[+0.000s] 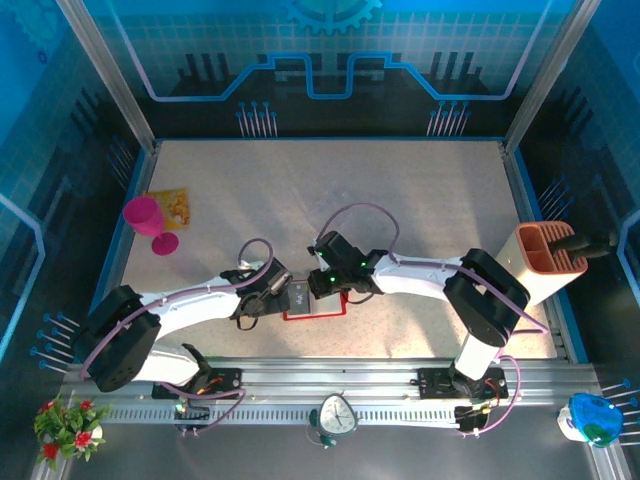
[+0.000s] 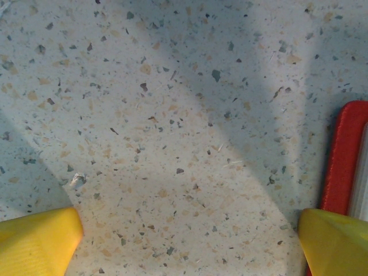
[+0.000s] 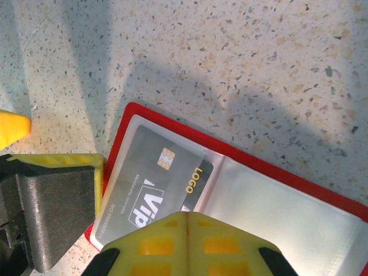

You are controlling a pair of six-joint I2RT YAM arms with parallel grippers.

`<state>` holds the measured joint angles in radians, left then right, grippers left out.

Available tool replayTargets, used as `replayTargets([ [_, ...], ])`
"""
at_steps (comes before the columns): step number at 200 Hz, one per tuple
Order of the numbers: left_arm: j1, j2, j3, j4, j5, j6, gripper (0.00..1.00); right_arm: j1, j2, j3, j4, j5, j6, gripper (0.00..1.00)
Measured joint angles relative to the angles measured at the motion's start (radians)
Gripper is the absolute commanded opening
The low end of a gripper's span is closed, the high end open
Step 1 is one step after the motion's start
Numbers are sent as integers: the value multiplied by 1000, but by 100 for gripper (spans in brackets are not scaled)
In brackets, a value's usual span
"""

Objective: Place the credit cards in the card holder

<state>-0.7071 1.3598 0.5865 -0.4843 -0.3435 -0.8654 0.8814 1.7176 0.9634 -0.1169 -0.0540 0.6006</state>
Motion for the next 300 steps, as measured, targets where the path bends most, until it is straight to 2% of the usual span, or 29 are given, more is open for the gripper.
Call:
replayTargets([
  [100,0,0,0,0,0,0,99,9,126,66,-3,-13,0,0],
  [162,0,-11,0,0,3,0,99,14,138,86,-16,-8,-4,0],
  [186,0,-42,0,-1,12,2,99,14,96,73,-26,-9,-8,0],
  [220,10,-169,0,5,38,4,99,-10,-57,-11,-21,-5,-16,0],
  [255,45,-286,-14,99,113,3,99,-56,-122,-119,6,-5,-18,0],
  [300,97,-266,-77,247,236,2,99,-65,-122,-224,30,-5,-14,0],
])
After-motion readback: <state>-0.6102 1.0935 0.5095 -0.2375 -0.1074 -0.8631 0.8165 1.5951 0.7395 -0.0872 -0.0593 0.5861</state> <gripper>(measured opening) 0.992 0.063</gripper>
